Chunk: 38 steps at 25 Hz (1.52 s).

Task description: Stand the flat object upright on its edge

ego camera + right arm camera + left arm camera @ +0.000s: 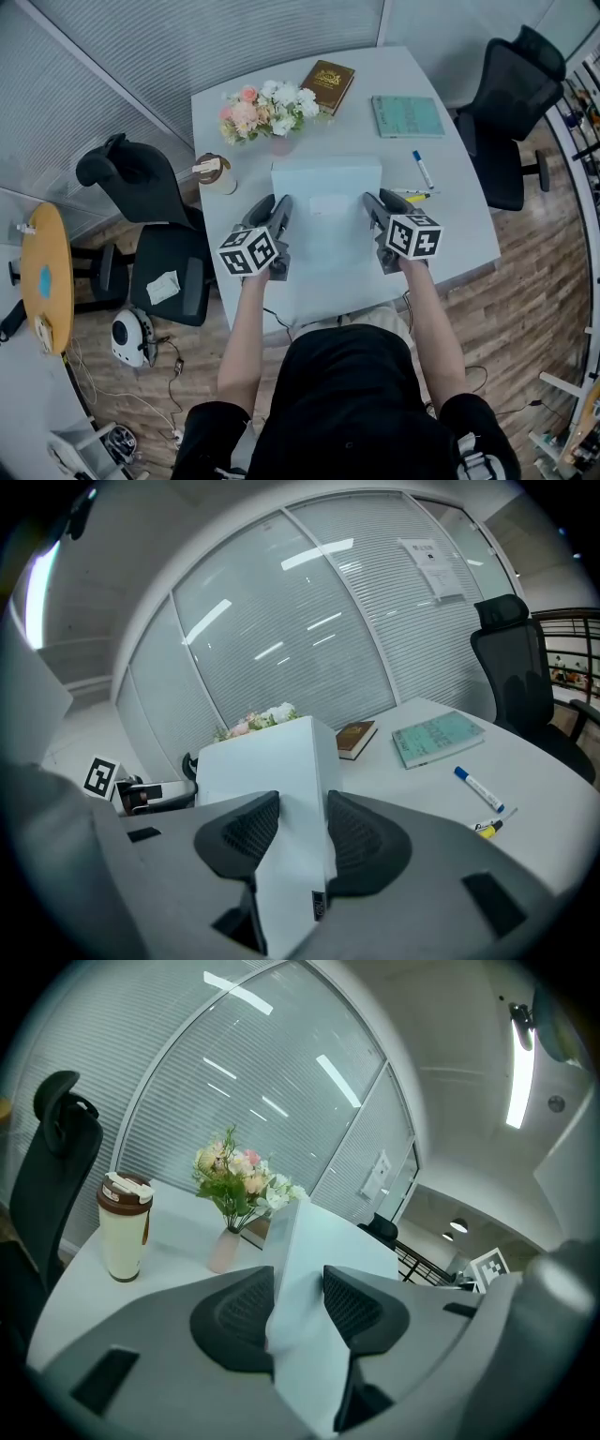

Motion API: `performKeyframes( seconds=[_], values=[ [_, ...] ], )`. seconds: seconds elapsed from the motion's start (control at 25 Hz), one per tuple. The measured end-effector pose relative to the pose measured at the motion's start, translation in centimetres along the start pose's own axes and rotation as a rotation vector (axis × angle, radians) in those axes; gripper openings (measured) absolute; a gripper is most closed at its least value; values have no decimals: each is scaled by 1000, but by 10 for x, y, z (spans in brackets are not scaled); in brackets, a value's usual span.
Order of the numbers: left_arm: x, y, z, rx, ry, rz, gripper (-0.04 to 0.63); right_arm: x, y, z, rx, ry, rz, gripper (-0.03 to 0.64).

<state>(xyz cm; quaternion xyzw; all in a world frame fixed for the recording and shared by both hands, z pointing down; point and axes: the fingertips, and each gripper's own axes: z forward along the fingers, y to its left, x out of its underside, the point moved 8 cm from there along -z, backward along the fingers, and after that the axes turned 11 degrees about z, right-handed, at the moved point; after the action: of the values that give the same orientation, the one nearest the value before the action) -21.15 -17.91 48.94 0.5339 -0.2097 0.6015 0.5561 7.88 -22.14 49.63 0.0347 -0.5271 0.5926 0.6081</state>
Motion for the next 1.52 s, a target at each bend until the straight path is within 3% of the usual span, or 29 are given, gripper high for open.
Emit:
performKeyframes(
  seconds=[0.56,0.84,1.52],
  values=[
    [-21,-2,7,33,-52,35,176,-31,6,3,-37,-69,-117,181],
    [-33,-7,17,54,-56,96,176,-38,-1,2,-30,-90,-124,179],
    [-23,-13,21,49,-83,143,169,-33,-6,-8,-13,-134,-193,167]
  ],
)
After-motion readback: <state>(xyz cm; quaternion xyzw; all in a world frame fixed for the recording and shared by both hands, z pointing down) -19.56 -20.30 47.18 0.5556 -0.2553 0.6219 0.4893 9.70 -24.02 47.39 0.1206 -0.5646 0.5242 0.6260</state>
